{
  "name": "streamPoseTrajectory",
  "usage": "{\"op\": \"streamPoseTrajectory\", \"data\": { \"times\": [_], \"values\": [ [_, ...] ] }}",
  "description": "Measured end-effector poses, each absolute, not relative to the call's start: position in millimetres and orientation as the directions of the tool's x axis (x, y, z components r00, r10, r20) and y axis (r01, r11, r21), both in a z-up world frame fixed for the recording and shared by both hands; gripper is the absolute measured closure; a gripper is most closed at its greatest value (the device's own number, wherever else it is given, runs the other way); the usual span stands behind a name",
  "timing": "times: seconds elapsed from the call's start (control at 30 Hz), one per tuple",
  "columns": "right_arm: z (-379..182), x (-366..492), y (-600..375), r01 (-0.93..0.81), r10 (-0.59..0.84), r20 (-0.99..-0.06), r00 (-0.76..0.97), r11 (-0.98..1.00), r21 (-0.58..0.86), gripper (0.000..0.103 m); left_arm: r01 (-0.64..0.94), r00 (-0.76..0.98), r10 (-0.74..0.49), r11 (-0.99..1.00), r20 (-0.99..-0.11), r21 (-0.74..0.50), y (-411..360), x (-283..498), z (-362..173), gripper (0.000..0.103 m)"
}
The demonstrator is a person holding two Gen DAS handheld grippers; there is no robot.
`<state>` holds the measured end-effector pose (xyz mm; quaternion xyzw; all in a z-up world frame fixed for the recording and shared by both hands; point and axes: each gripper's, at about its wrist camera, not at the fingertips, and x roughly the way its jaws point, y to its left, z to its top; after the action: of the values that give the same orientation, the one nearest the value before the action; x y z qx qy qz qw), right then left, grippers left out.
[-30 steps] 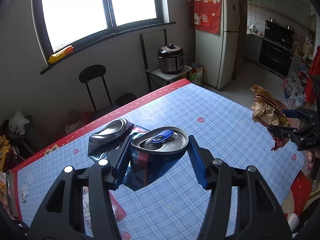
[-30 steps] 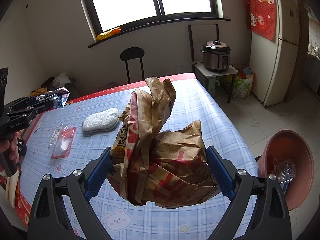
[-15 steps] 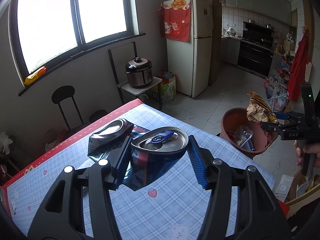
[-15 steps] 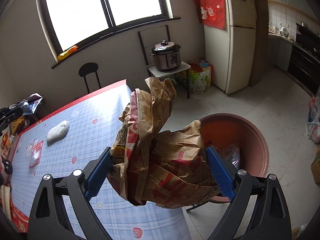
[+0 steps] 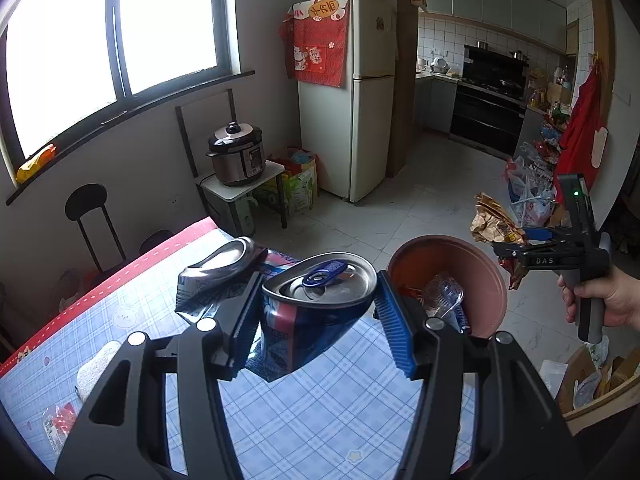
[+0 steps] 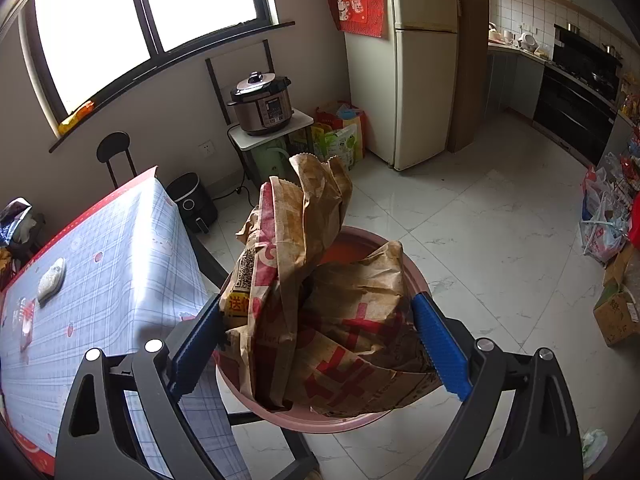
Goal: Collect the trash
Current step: 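Lower the blue can into the bin and open the left gripper, then move both grippers back over the table toward the red-based clear container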
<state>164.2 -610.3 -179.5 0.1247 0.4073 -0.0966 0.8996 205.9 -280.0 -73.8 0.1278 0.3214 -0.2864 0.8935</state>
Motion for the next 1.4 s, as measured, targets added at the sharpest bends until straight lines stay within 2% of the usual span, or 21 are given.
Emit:
{"op": "streamPoseTrajectory", "data": {
  "times": [0.37, 0.63, 0.97, 1.0, 1.03, 1.1, 1.23, 1.4],
  "values": [
    [-176.7, 181.9, -618.2, 0.259, -0.013, -0.754, 0.656, 0.943, 0.209, 0.006, 0.62, 0.609, -0.438, 0.782, -0.661, 0.054, -316.0, 202.7, -79.0, 0.046],
    [-151.7, 145.8, -630.7, 0.329, -0.106, -0.734, 0.671, 0.929, 0.166, 0.006, 0.683, 0.552, -0.495, 0.73, -0.671, 0.023, -359.2, 208.7, -85.3, 0.046],
    [-144.0, 96.3, -666.3, 0.423, -0.167, -0.745, 0.645, 0.891, 0.166, 0.006, 0.779, 0.421, -0.601, 0.623, -0.679, -0.068, -458.0, 221.6, -98.5, 0.046],
    [-144.4, 92.5, -669.0, 0.432, -0.175, -0.746, 0.642, 0.887, 0.164, 0.006, 0.792, 0.406, -0.618, 0.606, -0.673, -0.079, -467.1, 222.7, -97.9, 0.042],
    [-145.0, 89.5, -671.0, 0.439, -0.182, -0.748, 0.638, 0.884, 0.16, 0.006, 0.801, 0.394, -0.632, 0.592, -0.667, -0.088, -474.2, 224.0, -97.5, 0.029],
    [-146.2, 84.4, -674.5, 0.452, -0.194, -0.752, 0.63, 0.879, 0.152, 0.006, 0.802, 0.408, -0.64, 0.592, -0.652, -0.08, -482.5, 225.3, -93.7, 0.012],
    [-147.2, 79.1, -673.7, 0.458, -0.194, -0.754, 0.628, 0.875, 0.156, 0.006, 0.788, 0.433, -0.616, 0.613, -0.658, -0.056, -477.3, 227.0, -89.7, 0.008],
    [-145.4, 85.1, -656.4, 0.428, -0.171, -0.751, 0.638, 0.89, 0.161, 0.006, 0.718, 0.465, -0.559, 0.691, -0.686, -0.076, -429.6, 238.2, -90.6, 0.006]
  ]
}}
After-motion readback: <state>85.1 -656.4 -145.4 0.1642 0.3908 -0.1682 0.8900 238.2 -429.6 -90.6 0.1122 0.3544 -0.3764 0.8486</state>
